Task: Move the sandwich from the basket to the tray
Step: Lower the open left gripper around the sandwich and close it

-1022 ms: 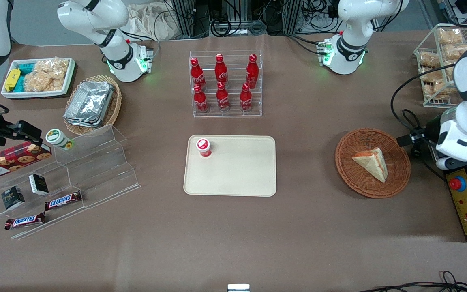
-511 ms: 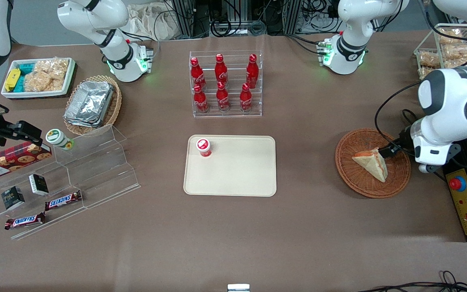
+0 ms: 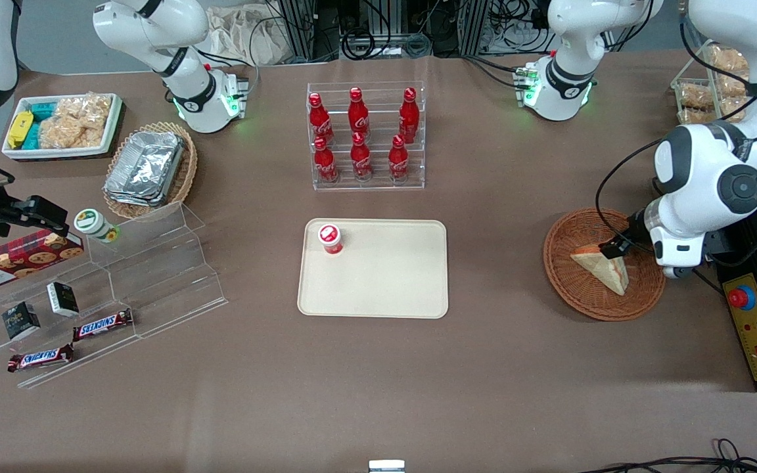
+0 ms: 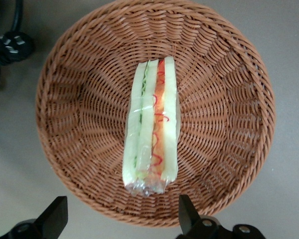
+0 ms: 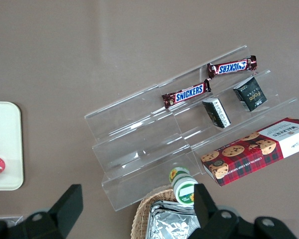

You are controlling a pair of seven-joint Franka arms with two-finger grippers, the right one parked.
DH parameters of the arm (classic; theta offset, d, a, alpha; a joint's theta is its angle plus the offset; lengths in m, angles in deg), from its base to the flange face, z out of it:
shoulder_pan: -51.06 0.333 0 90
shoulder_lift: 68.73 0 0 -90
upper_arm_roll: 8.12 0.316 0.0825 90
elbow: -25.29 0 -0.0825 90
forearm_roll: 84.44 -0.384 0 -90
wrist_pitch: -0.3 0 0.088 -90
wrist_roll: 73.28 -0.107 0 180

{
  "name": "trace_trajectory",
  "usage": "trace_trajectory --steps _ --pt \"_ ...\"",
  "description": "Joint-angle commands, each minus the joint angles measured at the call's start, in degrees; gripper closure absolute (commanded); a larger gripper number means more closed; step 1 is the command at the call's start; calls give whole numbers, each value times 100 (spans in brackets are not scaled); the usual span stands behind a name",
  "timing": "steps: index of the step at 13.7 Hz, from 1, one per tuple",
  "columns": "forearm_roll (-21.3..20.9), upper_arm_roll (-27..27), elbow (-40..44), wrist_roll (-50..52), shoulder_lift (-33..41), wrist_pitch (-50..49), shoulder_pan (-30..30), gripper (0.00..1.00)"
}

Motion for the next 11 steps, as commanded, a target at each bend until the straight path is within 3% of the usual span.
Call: trace_trajectory --steps 1,11 --pt "-56 107 -49 83 -176 370 180 0" --pt "-64 90 -85 768 -546 802 49 0"
